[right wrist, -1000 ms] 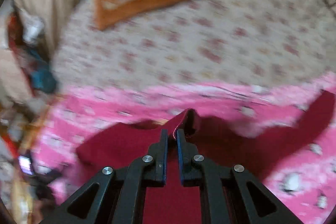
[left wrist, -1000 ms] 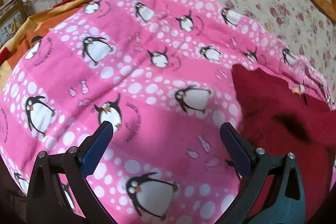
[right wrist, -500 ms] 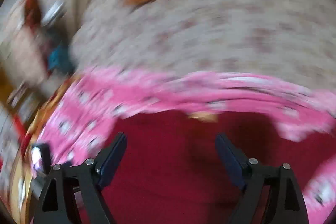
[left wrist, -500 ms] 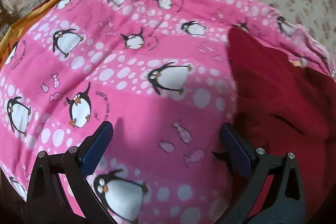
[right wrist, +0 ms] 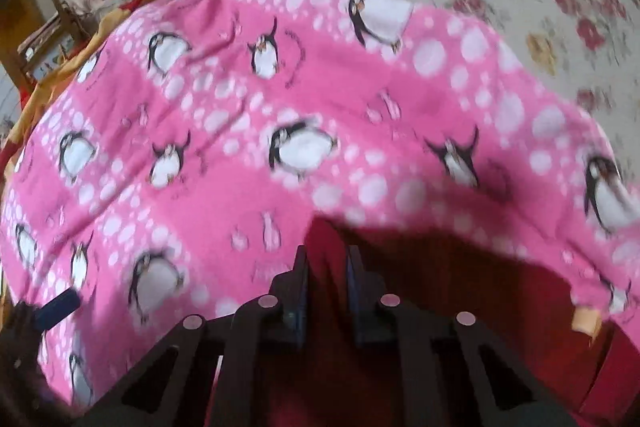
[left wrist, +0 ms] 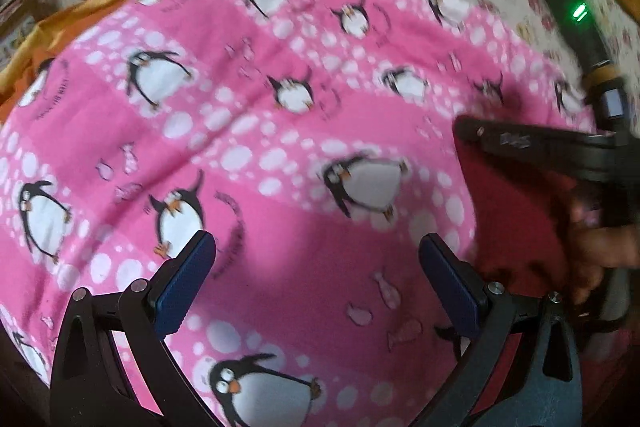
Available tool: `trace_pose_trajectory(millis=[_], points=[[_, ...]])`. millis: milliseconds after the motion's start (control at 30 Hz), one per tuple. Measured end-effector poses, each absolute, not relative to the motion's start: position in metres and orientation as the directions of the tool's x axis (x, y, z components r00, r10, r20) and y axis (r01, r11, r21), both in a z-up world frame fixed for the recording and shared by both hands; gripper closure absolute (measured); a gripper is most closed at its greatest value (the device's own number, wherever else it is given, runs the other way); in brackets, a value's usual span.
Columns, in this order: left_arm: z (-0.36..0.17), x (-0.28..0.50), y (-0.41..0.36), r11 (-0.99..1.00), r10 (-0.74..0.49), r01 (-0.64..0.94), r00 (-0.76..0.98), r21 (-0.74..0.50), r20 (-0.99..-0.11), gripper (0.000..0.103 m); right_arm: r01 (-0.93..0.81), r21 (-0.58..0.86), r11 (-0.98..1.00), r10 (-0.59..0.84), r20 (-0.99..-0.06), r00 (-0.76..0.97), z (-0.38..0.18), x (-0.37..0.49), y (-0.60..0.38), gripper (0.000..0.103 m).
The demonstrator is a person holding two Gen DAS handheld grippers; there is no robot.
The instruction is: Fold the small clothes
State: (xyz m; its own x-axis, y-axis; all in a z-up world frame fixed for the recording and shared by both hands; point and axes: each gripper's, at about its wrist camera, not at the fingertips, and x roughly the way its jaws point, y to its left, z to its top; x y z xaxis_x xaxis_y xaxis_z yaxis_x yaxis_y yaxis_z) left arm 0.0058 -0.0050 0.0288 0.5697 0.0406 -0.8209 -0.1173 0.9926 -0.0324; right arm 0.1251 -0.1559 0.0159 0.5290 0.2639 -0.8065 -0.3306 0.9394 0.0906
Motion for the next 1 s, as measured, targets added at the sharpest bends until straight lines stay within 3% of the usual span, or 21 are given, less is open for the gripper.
trace_pose_trajectory(millis=[233, 300, 333, 367, 500, 667, 733, 800, 833, 867, 933, 1000], points=[[0.036, 0.004, -0.014, 0.994, -0.017, -0.073, 0.600, -0.077, -0.799, 0.001, -0.276, 0.115, 0.954, 0.260, -0.774, 0.578, 0.033, 0.101, -0.170, 0.087], [0.039, 0.001, -0.023, 0.996, -0.030, -0.044, 0.608, -0.072, -0.794, 0.001, -0.281, 0.112, 0.953, 0.265, -0.756, 0.599, 0.046, 0.072, -0.191, 0.068], [0.040, -0.001, -0.028, 0.997, -0.044, -0.027, 0.610, -0.076, -0.791, 0.001, -0.267, 0.117, 0.957, 0.262, -0.745, 0.613, 0.051, 0.055, -0.207, 0.045], [0.041, -0.002, -0.031, 0.997, -0.055, -0.014, 0.612, -0.080, -0.789, 0.001, -0.250, 0.123, 0.960, 0.258, -0.734, 0.629, 0.054, 0.040, -0.221, 0.032], [0.046, -0.004, -0.043, 0.996, -0.081, 0.031, 0.633, -0.079, -0.770, 0.001, -0.163, 0.120, 0.979, 0.199, -0.713, 0.672, 0.062, -0.016, -0.289, 0.032], [0.053, -0.002, -0.059, 0.994, -0.112, 0.056, 0.615, -0.098, -0.781, 0.001, 0.117, 0.033, 0.993, -0.060, -0.703, 0.709, 0.074, -0.061, -0.379, 0.032], [0.054, 0.001, -0.070, 0.993, -0.118, 0.081, 0.616, -0.087, -0.779, 0.001, 0.255, -0.009, 0.967, -0.179, -0.737, 0.651, 0.065, -0.068, -0.418, 0.032], [0.048, 0.004, -0.076, 0.994, -0.106, 0.094, 0.613, -0.061, -0.783, 0.001, 0.300, 0.029, 0.953, -0.172, -0.765, 0.621, 0.052, -0.066, -0.440, 0.042], [0.041, 0.006, -0.078, 0.996, -0.080, 0.088, 0.608, -0.033, -0.790, 0.001, 0.295, 0.071, 0.953, -0.129, -0.783, 0.608, 0.043, -0.062, -0.447, 0.066], [0.032, 0.010, -0.078, 0.997, -0.052, 0.080, 0.587, -0.006, -0.808, 0.001, 0.291, 0.093, 0.952, -0.101, -0.802, 0.588, 0.037, -0.059, -0.451, 0.083], [0.019, 0.016, -0.075, 0.997, -0.063, 0.072, 0.541, -0.029, -0.838, 0.001, 0.316, 0.032, 0.948, -0.165, -0.799, 0.578, 0.033, -0.054, -0.452, 0.093], [0.017, 0.017, -0.071, 0.996, -0.083, 0.060, 0.535, -0.061, -0.841, 0.001, 0.358, -0.026, 0.933, -0.253, -0.756, 0.604, 0.036, -0.054, -0.457, 0.094]])
